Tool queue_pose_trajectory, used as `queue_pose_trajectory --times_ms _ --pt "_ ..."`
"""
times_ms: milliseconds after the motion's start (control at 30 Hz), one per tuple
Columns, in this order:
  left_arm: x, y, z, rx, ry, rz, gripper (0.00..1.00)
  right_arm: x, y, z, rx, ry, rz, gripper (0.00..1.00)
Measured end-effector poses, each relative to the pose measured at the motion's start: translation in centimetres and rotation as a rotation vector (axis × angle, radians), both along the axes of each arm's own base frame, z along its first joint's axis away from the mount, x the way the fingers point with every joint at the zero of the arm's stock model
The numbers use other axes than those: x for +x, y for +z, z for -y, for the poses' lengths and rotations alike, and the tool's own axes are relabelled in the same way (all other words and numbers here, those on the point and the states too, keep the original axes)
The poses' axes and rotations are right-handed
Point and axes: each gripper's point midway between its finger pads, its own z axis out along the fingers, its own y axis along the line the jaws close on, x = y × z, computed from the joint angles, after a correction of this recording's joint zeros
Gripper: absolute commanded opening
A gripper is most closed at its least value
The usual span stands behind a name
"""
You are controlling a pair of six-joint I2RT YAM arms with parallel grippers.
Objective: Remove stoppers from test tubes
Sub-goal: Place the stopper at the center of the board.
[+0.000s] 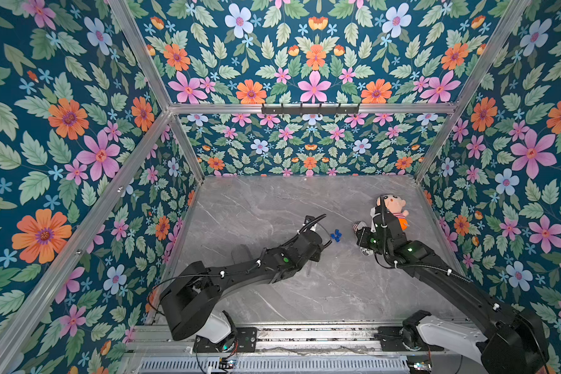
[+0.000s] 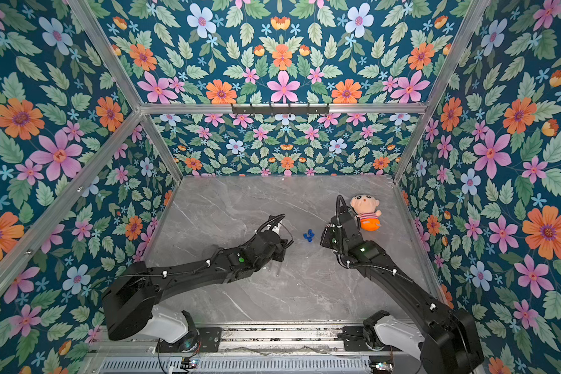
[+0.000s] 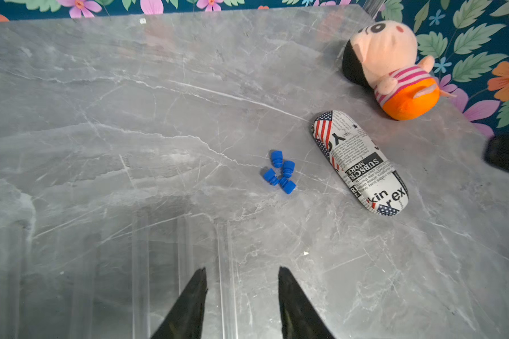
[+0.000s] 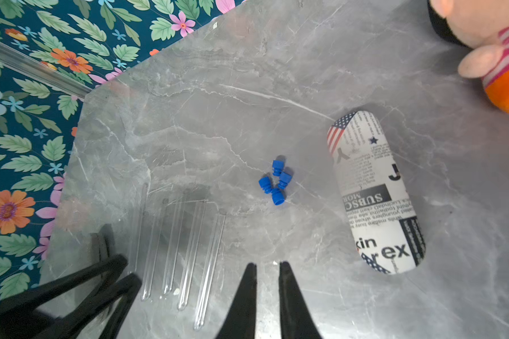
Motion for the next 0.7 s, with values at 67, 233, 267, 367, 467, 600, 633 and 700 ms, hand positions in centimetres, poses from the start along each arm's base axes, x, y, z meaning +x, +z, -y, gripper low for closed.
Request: queue_pose_trajectory --times_ms 67,233,267,367,467,600,633,700 --pt "-0.2 1.0 -0.8 -0.019 0.011 0.027 0.44 1.1 -0.5 -0.3 -0.018 -0.005 -0.021 0.0" --pt "-0.8 1.7 -2.7 -0.019 0.029 0.063 0.44 3.4 -2.9 -1.3 -0.057 -0.01 -0.096 0.0" --pt "-0.9 1.6 -2.9 -0.017 0.031 0.065 0.44 3.8 -3.4 -1.5 -0.066 -0.011 -0.112 0.0" --pt "-1.2 1.5 -3.7 -0.014 0.039 0.071 0.45 5.1 -5.0 -1.9 -0.095 -0.02 -0.15 0.0" --pt "-1.5 1.4 -4.4 -0.013 0.045 0.074 0.45 6.5 -6.5 -2.2 -0.124 -0.032 -0.184 0.0" --pt "-1.8 1.1 -5.0 -0.011 0.048 0.075 0.45 7.9 -9.0 -2.4 -0.169 -0.046 -0.232 0.0" --pt "-1.9 1.0 -5.1 -0.011 0.048 0.075 0.45 8.1 -9.7 -2.4 -0.184 -0.05 -0.249 0.0" --pt "-2.0 0.9 -5.2 -0.01 0.049 0.075 0.45 8.3 -10.8 -2.2 -0.211 -0.059 -0.275 0.01"
